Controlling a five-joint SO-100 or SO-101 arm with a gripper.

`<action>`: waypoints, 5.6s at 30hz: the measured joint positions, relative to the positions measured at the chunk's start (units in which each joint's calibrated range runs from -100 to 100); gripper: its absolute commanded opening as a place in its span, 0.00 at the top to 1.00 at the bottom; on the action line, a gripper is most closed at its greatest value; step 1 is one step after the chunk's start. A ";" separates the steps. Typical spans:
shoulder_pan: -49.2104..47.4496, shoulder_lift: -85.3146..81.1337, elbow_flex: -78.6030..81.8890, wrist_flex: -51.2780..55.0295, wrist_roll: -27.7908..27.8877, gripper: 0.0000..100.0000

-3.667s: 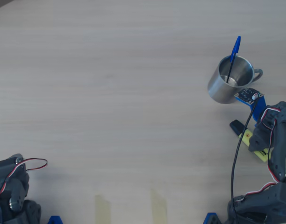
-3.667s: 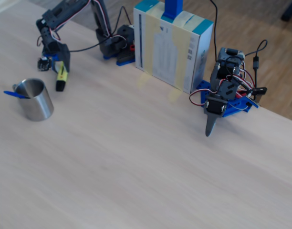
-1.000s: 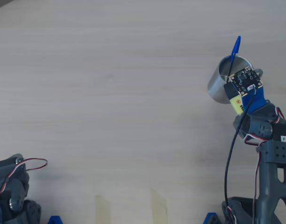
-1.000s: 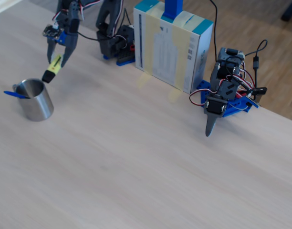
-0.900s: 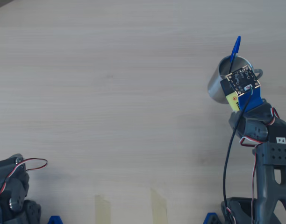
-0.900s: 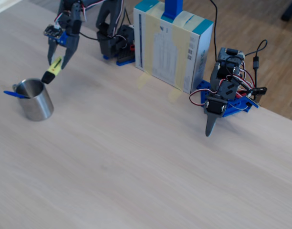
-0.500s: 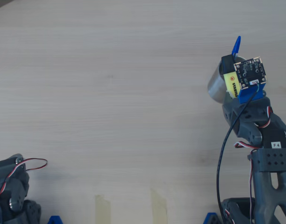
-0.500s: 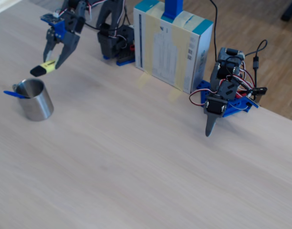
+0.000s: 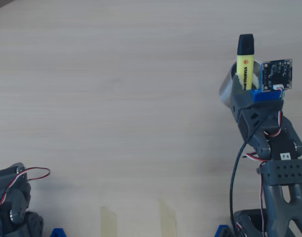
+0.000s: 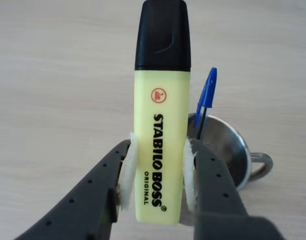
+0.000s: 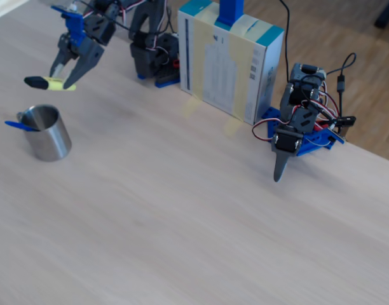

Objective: Grab the yellow pen and put it in the silver cup.

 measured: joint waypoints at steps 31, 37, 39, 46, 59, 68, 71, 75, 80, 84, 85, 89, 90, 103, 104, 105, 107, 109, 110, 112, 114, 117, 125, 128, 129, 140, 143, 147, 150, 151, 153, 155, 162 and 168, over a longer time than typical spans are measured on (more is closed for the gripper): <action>-0.17 -2.83 19.57 -47.50 -5.07 0.90; 1.51 -2.58 21.46 -51.53 -5.28 0.90; 0.92 -1.50 21.55 -53.22 -5.18 0.90; 1.67 5.84 21.55 -62.30 -5.13 0.90; 0.84 18.67 21.55 -77.93 -5.13 0.90; 0.84 28.35 21.37 -87.01 -5.13 0.90; 0.84 31.51 19.57 -87.18 -5.13 0.90; 0.84 35.76 15.78 -87.43 -5.13 0.90; 0.84 40.93 10.55 -87.52 -4.97 0.90; 0.84 44.19 8.03 -87.52 -5.07 0.90; 0.84 44.77 7.39 -87.52 -5.07 0.90; 0.84 47.02 5.14 -87.52 -5.07 0.90; 0.84 47.35 4.60 -87.52 -5.07 0.90; 2.26 51.77 3.70 -93.40 -5.07 0.90; 2.26 51.85 3.70 -93.40 -5.13 0.90; 2.26 51.85 3.70 -93.40 -5.13 0.90; 2.17 51.85 3.70 -93.40 -5.07 0.90; 2.17 52.02 3.70 -93.40 -5.07 0.90; 2.17 52.52 3.61 -93.40 -5.07 0.90; 2.17 53.77 3.61 -93.40 -5.13 0.90; 2.17 54.77 3.61 -93.40 -5.13 0.90; 2.17 55.52 3.61 -93.65 -5.13 0.90; 3.85 56.77 3.61 -96.43 -5.28 0.90; 3.34 56.77 3.61 -96.43 -5.28 0.90; 3.26 56.77 3.61 -96.43 -5.28 0.90; 3.26 56.77 3.61 -96.43 -5.28 0.90; 3.26 56.77 3.61 -96.43 -5.28 0.90; 3.76 56.77 3.61 -96.43 -5.28 0.90; 4.68 56.77 3.61 -96.43 -5.28 0.90; 5.02 56.77 3.61 -96.43 -5.28 0.90; 5.52 56.77 3.61 -96.43 -5.28 0.90; 6.19 56.77 3.61 -96.43 -5.28 0.90; 8.70 56.77 3.61 -96.51 -5.28 0.90; 10.37 56.77 3.61 -96.60 -5.84 0.90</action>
